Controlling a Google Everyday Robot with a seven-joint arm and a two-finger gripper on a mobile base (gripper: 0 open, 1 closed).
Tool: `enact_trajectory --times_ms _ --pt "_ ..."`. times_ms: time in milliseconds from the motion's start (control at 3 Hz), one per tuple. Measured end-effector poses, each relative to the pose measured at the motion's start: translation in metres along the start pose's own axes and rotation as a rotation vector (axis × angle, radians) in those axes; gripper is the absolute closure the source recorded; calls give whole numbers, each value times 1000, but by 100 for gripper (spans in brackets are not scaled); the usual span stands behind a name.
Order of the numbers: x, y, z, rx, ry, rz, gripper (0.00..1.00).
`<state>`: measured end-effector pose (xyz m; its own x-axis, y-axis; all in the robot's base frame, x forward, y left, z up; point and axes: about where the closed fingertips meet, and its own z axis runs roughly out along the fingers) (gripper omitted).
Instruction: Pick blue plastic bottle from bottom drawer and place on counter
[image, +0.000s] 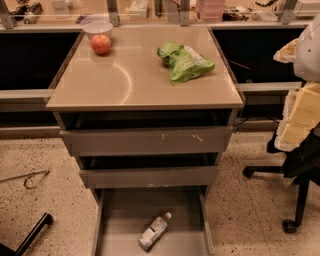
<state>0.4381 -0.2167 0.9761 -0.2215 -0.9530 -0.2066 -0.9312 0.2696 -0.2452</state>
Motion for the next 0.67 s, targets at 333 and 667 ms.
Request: enact_trajectory --times_ms 333,667 --pt "0 0 0 0 0 0 0" --pt "-1 9 20 -19 -31 14 0"
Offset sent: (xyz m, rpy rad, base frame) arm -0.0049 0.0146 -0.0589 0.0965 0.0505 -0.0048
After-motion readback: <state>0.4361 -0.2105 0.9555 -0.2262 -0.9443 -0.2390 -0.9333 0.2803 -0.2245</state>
